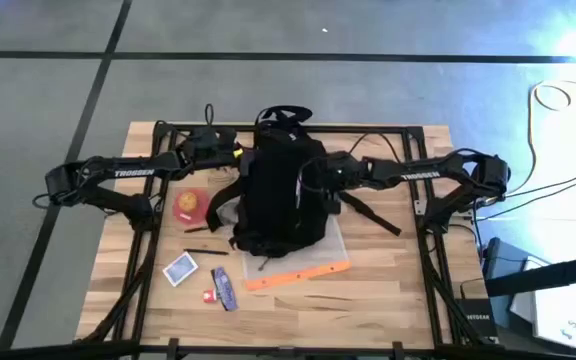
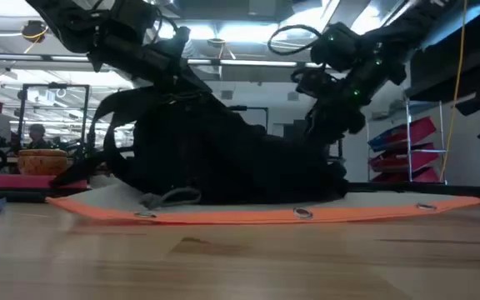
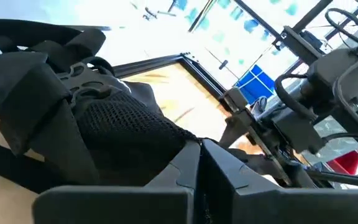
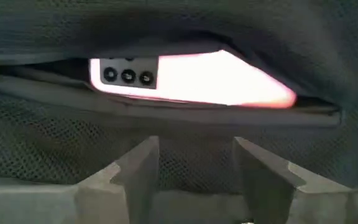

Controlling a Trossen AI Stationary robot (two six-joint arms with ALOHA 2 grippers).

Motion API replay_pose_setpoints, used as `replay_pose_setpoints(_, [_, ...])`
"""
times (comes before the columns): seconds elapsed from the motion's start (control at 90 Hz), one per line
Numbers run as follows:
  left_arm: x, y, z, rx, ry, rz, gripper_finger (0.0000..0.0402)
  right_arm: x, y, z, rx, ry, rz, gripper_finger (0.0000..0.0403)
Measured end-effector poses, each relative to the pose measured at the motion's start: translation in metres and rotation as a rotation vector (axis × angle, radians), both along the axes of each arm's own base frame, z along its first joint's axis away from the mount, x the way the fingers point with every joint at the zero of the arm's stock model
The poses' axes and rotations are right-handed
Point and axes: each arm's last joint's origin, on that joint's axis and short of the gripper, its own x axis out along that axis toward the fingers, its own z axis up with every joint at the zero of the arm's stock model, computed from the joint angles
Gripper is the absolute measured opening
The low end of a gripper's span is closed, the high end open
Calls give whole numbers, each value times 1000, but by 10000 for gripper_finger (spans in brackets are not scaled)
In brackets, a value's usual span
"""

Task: Unpack backpack
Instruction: Remove the pink cellphone from the black backpack

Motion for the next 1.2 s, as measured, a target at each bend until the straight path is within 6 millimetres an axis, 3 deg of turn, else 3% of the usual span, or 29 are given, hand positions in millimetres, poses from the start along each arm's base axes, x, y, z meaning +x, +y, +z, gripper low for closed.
replay_pose_setpoints(0.256, [0, 0, 0, -4, 3, 1, 0, 2, 1, -3, -10, -35, 41, 186])
replay_pose_setpoints(0.4, [0, 0, 0, -1, 7, 0, 0, 6, 1, -16, -25, -7, 98, 186])
replay_pose_setpoints(0.667, [0, 0, 0, 0, 9, 0, 0, 18, 0, -28, 117, -92, 83, 186])
replay_pose_setpoints(0.811, [0, 0, 0, 11, 13, -4, 0, 21, 2, -40, 142, -73, 162, 186])
replay_pose_setpoints(1.056, [0, 0, 0, 18, 15, -6, 0, 32, -2, -27, 78, -255, 185, 186])
replay_pose_setpoints(1.2, [0, -1, 0, 17, 14, -7, 0, 35, -5, -28, -39, -260, 159, 186])
